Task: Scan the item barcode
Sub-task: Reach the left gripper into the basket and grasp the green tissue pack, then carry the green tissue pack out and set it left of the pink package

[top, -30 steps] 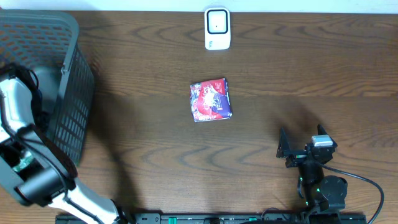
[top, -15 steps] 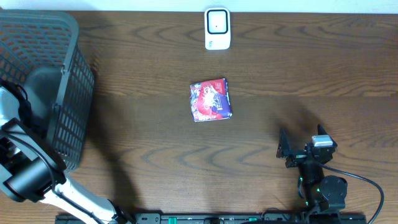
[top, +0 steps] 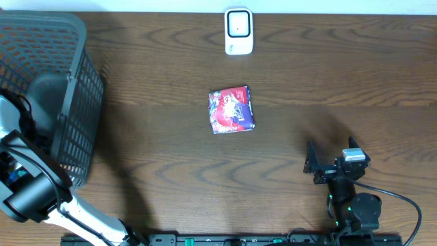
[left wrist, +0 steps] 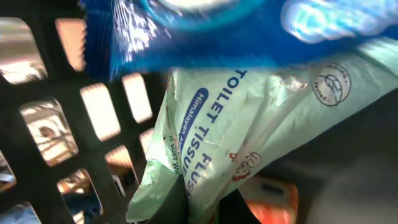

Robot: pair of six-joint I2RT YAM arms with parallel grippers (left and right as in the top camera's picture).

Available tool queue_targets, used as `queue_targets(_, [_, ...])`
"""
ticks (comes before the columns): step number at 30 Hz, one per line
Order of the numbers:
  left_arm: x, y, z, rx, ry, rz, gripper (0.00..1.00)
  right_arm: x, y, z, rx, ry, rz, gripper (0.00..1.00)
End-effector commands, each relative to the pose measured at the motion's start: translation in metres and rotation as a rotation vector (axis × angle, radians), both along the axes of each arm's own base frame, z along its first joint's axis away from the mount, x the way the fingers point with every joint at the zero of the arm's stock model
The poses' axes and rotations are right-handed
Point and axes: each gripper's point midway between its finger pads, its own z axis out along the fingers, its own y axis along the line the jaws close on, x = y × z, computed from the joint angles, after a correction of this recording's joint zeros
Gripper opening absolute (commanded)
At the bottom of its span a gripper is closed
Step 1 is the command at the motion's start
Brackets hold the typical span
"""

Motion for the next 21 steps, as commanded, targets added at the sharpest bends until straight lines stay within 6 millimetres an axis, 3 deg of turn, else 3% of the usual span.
queue_targets(1, [0.028,-0.008,0.038,-0.015,-0.212,0.033,0.07,0.000,-0.003,0.000,-0.011,-0.001,-0.010,0.99])
queue_targets(6, [0.063,-0.019,0.097,0.010,-0.534,0.020,0.07,0.000,-0.003,0.000,-0.011,-0.001,-0.010,0.99])
queue_targets(11, [0.107,-0.048,0.184,-0.005,-0.981,-0.081,0.08,0.000,-0.003,0.000,-0.011,-0.001,-0.010,0.99])
queue_targets(14, [0.116,-0.070,0.235,-0.017,-1.188,-0.153,0.07,0.000,-0.003,0.000,-0.011,-0.001,-0.010,0.99])
queue_targets(16, [0.121,-0.098,0.279,-0.041,-1.351,-0.224,0.07,0.000,-0.003,0.000,-0.011,-0.001,-0.010,0.99])
queue_targets(21, [0.122,-0.172,0.338,-0.101,-1.537,-0.503,0.07,0.000,-0.003,0.000,-0.011,-0.001,-0.010,0.99])
